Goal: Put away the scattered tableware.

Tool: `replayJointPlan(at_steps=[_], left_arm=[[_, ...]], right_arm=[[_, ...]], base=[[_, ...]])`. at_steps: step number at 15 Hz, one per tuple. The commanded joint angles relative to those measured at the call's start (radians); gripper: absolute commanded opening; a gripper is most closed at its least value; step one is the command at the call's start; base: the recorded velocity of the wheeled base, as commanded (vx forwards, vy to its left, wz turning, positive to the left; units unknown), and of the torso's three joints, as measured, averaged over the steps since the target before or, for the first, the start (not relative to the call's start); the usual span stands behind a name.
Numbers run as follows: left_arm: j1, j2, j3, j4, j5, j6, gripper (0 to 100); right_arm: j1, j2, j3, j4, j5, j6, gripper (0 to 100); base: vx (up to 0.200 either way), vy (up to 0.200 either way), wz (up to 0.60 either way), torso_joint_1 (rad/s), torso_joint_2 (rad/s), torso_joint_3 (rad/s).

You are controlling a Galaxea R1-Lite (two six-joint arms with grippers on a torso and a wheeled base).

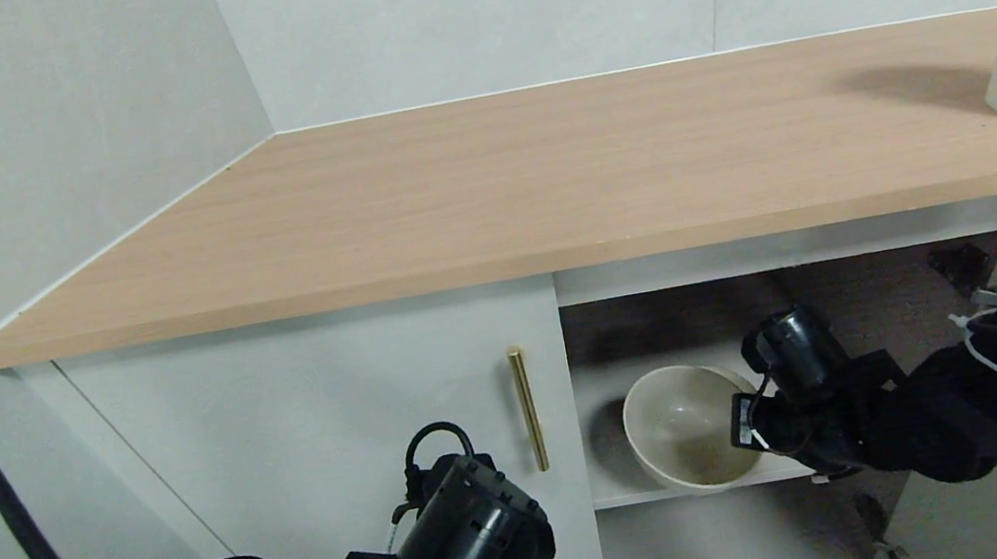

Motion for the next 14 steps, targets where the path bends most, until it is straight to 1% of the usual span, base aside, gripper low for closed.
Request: replayJointPlan(at_steps=[1, 4, 6, 9, 12, 14], left_arm=[[0.000, 0.000, 0.000, 0.000, 0.000, -0.001, 100], [0.000, 0.000, 0.000, 0.000, 0.000, -0.001, 100], [0.000, 0.002, 0.000, 0.000, 0.000, -0.001, 100], [0.000, 0.000, 0.000, 0.000, 0.000, -0.001, 100], [0.000, 0.000, 0.000, 0.000, 0.000, -0.001, 100], [0.000, 0.000, 0.000, 0.000, 0.000, -0.001, 100]], right_arm=[[-0.014, 0.031, -0.024, 0.001, -0.010, 0.003, 0], [-0.027, 0.041, -0.049, 0.007, -0.018, 0.033, 0], [-0.022, 0.015, -0.012, 0.004, -0.006, 0.030, 0], [-0.011, -0.029, 0.019, 0.001, 0.065, 0.030, 0], [-0.011, -0.043, 0.019, -0.001, 0.080, 0.035, 0], [-0.016, -0.031, 0.011, -0.050, 0.071, 0.040, 0]], base=[[0.000, 0.000, 0.00, 0.000, 0.00, 0.000], [0.000, 0.000, 0.00, 0.000, 0.00, 0.000], [0.000, 0.000, 0.00, 0.000, 0.00, 0.000], [0.000, 0.000, 0.00, 0.000, 0.00, 0.000], [0.000, 0.000, 0.00, 0.000, 0.00, 0.000], [0.000, 0.000, 0.00, 0.000, 0.00, 0.000]])
